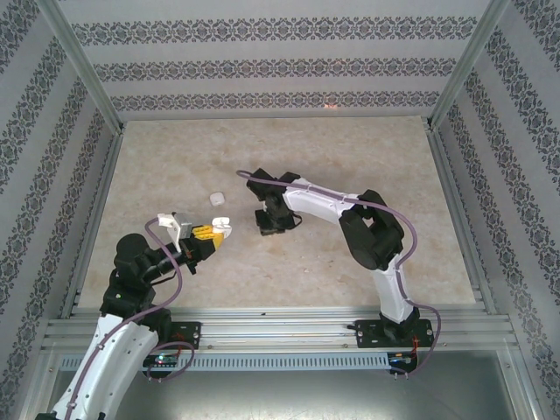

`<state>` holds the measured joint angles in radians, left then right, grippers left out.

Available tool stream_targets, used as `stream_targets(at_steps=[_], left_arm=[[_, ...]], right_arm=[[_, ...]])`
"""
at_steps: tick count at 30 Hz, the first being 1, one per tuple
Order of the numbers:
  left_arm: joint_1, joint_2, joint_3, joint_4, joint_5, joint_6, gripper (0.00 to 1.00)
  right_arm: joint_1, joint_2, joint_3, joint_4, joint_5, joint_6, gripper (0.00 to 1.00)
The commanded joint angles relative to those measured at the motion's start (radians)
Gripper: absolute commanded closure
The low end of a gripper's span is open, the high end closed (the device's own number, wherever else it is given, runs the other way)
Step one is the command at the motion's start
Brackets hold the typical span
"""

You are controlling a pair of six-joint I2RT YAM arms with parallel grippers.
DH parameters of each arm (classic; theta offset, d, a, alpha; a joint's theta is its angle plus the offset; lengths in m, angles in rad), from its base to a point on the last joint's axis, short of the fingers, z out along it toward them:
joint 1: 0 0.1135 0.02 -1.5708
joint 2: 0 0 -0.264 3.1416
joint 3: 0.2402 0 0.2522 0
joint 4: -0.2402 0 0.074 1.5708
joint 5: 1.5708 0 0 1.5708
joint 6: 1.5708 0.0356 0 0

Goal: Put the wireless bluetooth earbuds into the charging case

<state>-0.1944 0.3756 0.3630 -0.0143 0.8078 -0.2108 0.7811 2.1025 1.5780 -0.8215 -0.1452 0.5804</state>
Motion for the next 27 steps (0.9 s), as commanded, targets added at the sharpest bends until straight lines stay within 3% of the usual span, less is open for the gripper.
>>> stream_targets(at_steps=[1,6,13,27], left_arm=[[0.008,0.001,-0.011,0.069,0.016,-0.012,1.00],[0.009,0.010,-0.013,0.069,0.017,-0.011,1.00],[0.008,0.008,-0.010,0.056,0.012,-0.001,1.00],[0.008,0.006,-0.006,0.044,0.011,0.009,1.00]], right_arm=[[0.006,-0.010,-0.068,-0.013,0.004,-0.019,0.86],[0.008,0.018,-0.082,-0.010,-0.013,-0.012,0.83],[0.008,-0.008,-0.062,-0.041,0.008,-0.006,0.72],[0.005,0.024,0.057,-0.106,0.026,0.004,0.66]])
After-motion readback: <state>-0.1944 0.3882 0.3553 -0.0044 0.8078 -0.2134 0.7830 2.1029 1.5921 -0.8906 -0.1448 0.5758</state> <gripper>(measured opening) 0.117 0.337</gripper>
